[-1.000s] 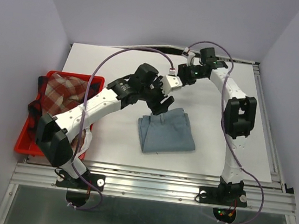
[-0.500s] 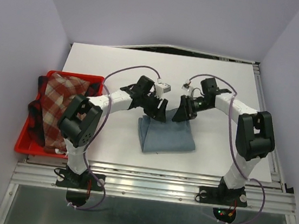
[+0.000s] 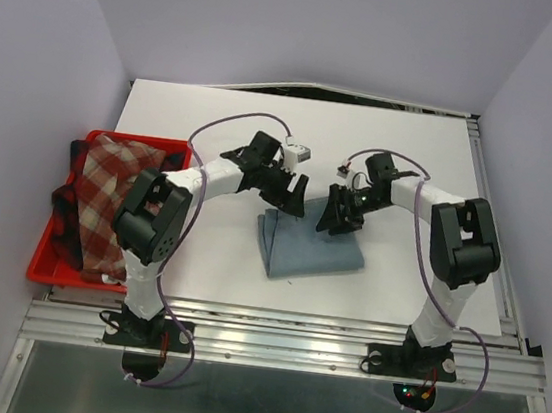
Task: Fold and stack the skirts
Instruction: Fold the skirt, then neatly place the folded skirt to the corner
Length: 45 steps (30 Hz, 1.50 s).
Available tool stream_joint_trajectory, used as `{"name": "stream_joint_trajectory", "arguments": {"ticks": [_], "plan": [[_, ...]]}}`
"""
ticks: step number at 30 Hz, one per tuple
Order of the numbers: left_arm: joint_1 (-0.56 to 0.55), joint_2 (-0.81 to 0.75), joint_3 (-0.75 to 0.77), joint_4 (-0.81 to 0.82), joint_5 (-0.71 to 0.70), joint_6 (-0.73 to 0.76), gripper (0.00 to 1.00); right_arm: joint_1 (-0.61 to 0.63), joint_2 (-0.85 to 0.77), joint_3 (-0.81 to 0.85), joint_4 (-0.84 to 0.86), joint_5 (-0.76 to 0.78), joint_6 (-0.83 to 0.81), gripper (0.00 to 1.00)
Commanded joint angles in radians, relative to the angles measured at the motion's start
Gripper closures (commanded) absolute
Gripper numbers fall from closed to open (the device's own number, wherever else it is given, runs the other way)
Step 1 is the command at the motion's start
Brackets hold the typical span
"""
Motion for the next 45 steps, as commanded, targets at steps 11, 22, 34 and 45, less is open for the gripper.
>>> {"name": "stream_joint_trajectory", "arguments": {"ticks": [11,22,34,45], "plan": [[0.1,-0.53,0.085,-0.19,-0.271,0.149,0.01,0.313,-0.315,0.043,-0.013,0.589,-0.055,0.21],[0.151,-0.672,-0.027,-0.296,-0.328,0.235,0.01,0.361,-0.203,-0.069,-0.015,0.724,-0.098,0.24],[0.221,-0.631,-0.026,-0.258,-0.296,0.17,0.01,0.361,0.184,0.245,0.085,0.899,-0.005,0.25],[0.298,-0.625,-0.061,-0.213,-0.32,0.127,0.01,0.312,0.765,1.145,-0.043,0.895,0.119,0.26]]}}
